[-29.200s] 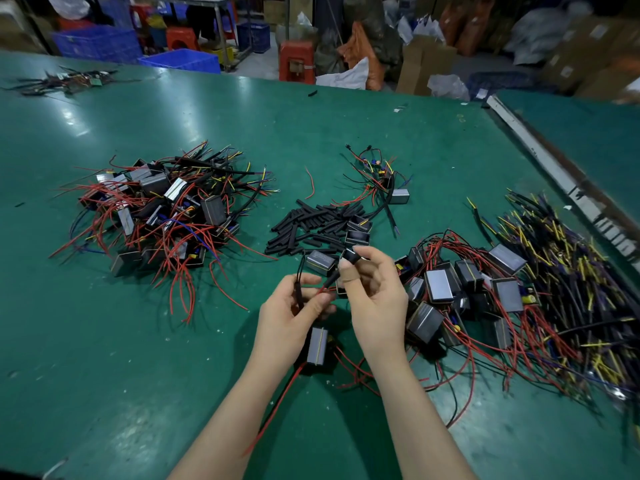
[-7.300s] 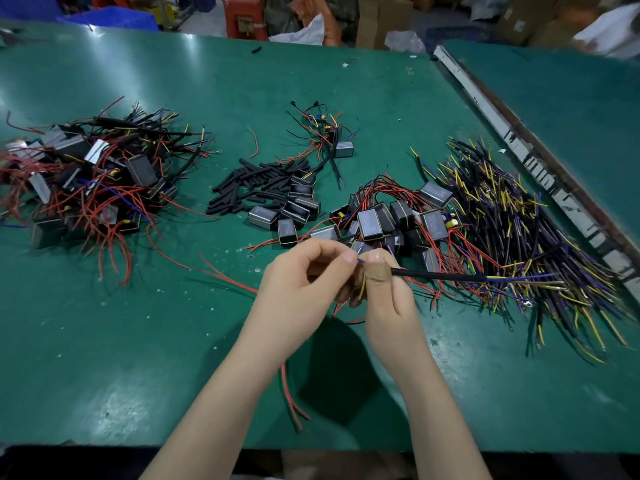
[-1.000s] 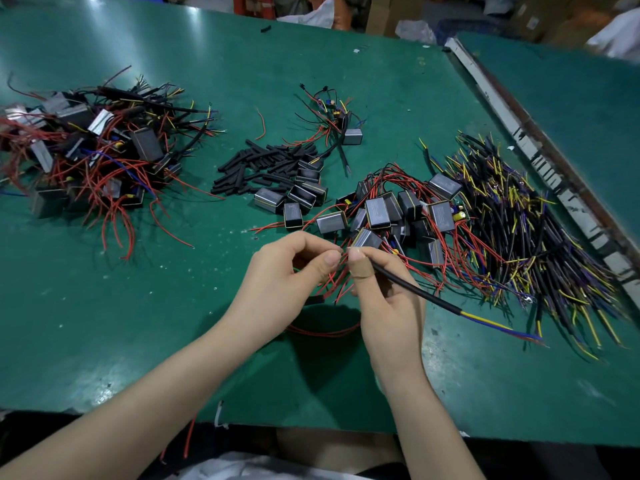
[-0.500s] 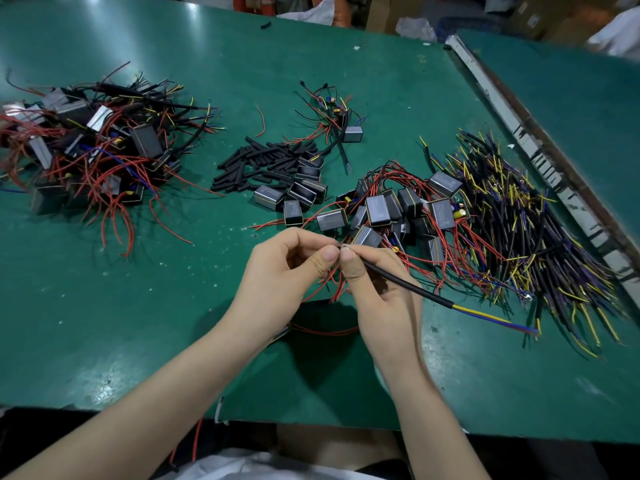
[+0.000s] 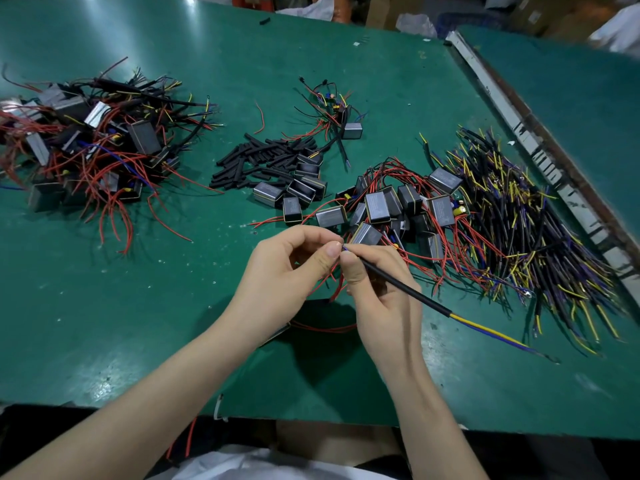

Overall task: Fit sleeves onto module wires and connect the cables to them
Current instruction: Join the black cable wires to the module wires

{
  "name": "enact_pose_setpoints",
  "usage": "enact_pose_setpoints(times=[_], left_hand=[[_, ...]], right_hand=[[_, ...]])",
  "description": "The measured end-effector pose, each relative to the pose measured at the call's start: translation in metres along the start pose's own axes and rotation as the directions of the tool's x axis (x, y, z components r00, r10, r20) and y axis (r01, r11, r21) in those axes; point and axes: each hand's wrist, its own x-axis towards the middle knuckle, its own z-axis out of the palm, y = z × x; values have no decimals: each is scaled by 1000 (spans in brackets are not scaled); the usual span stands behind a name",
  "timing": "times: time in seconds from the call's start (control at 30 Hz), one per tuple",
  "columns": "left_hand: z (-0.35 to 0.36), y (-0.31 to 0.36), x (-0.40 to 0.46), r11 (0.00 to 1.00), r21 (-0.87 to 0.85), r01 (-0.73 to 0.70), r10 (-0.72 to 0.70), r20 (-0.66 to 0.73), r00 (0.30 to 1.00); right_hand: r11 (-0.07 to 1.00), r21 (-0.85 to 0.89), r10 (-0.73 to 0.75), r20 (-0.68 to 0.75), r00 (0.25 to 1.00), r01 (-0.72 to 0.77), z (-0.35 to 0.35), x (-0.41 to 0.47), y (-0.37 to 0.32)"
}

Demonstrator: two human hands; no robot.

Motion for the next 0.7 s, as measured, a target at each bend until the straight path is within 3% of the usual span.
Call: enact_pose_setpoints(times=[0.27, 0.4, 0.7], left_hand=[[2, 3, -4, 962, 254, -97, 104, -17, 994], [3, 4, -5, 896, 411, -170, 205, -42, 978], [4, 3, -4, 784, 596, -176, 247, -39, 968]], right_hand=[[998, -37, 47, -72, 996, -50, 2, -4, -5], [996, -65, 55, -47, 997, -58, 1, -4, -6], [976, -208, -58, 64, 996, 70, -7, 3, -1]])
